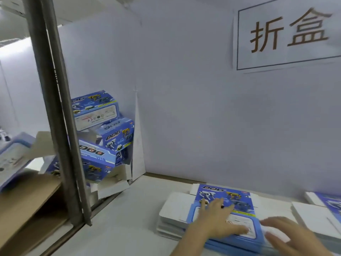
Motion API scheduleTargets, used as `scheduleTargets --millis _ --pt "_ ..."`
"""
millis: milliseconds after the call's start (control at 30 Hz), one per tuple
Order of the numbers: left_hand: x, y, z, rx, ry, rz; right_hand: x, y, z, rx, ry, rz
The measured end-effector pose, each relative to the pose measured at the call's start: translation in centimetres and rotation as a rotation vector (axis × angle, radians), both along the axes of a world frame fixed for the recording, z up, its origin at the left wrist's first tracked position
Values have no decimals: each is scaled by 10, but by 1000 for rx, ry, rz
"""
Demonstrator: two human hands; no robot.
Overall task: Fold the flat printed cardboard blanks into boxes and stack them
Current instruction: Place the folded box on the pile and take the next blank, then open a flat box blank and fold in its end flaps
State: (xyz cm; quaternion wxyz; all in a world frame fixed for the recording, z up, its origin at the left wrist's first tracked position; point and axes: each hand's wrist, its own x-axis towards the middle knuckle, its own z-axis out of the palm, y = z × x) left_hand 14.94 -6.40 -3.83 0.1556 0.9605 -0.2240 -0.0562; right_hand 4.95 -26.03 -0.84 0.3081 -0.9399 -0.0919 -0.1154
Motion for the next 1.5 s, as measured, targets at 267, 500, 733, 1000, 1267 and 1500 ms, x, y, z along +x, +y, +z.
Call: scheduleTargets --millis 267,500,733,1000,1267,1500 --pt "-15 -2 -17 179 21 3 3 -13 -3 -256 142 -101" --pt "-27 13 16 155 96 -55 5 -16 -7 -213 134 -170" --pt "-51 36 51 -343 -345 71 5 -24 12 665 -167 -309" --pt "-91 30 106 -1098 -689 122 -13 0 38 878 -192 -95" --pt "-107 6 113 -1442 -348 106 -34 1 62 880 -354 -75" --pt "-103 -8 100 -1430 -145 114 -40 -1 70 976 -346 32"
